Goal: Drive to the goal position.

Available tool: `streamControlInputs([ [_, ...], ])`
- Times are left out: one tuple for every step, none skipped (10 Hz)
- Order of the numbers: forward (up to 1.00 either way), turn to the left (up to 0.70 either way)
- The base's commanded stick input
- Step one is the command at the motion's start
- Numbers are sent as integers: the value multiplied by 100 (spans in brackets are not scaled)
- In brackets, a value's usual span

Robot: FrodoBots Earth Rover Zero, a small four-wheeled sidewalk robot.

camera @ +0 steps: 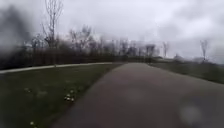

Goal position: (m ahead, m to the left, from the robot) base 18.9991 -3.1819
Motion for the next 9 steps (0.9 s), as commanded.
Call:
streamControlInputs([
  [70, 0],
  [70, 0],
  [70, 0],
  [70, 0],
  [70, 0],
  [70, 0],
  [70, 0],
  [70, 0],
  [70, 0],
])
